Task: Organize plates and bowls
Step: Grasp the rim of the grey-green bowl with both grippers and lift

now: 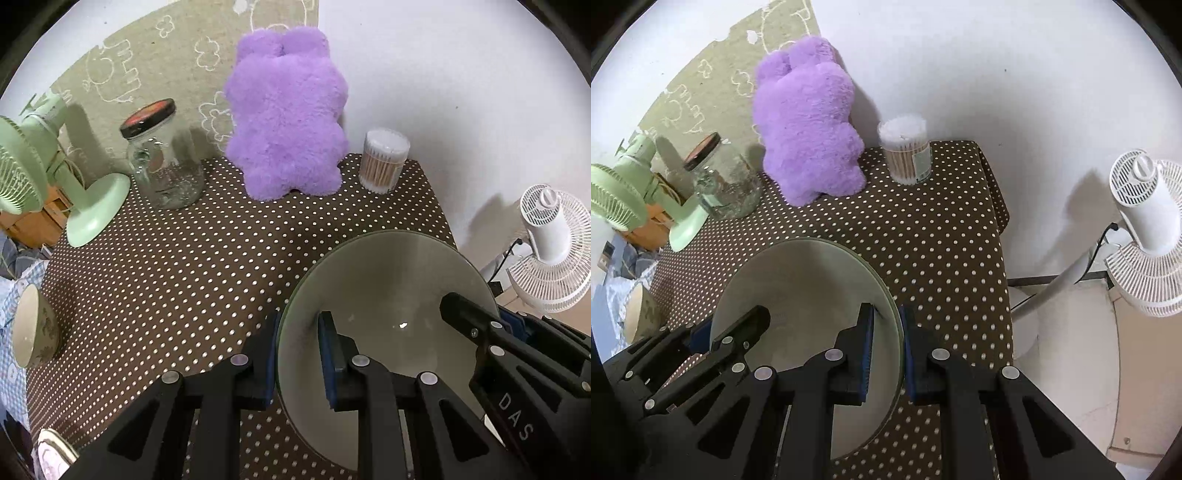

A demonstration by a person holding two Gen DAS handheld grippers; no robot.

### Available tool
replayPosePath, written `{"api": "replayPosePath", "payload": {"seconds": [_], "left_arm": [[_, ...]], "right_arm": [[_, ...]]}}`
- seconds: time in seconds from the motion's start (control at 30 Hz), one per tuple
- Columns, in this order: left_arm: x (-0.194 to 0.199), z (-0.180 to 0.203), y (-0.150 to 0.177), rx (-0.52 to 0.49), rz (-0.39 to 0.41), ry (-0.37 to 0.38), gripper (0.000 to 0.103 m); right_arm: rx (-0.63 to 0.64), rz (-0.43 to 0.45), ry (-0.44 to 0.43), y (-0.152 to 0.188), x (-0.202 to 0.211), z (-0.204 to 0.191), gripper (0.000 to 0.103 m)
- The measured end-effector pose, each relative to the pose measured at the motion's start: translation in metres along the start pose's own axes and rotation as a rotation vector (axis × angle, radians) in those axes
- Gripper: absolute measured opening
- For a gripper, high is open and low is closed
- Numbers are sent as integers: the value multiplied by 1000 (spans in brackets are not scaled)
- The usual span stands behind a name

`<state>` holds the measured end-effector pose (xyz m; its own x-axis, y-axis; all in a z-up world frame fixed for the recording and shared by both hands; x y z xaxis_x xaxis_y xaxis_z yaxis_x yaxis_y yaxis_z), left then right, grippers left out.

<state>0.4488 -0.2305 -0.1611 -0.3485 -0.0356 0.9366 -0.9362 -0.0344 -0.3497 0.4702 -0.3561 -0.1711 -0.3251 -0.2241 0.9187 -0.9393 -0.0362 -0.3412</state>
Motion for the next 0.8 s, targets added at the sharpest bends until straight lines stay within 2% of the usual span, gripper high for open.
{"api": "replayPosePath", "payload": {"seconds": [0.43, 0.8], "left_arm": [[60, -10, 30, -37, 55, 26, 18], [99, -29, 62, -63, 81, 31, 18]], "right_arm": [[-18, 57, 28, 31, 62, -27, 17], [-21, 93, 36, 72, 105, -57, 17]]}}
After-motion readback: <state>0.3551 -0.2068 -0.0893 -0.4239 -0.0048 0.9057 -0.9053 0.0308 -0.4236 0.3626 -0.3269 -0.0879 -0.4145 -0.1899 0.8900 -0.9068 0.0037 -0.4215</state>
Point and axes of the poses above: each gripper's, at about its wrist camera, not at the fingertips, and x roughly against the way its jaws point, z to its right, y to its underside, the point moved 7 cm from there along -x, roughly the way its jaws point, and after that the axes turned 10 degrees about -z, right-handed, at the moved point
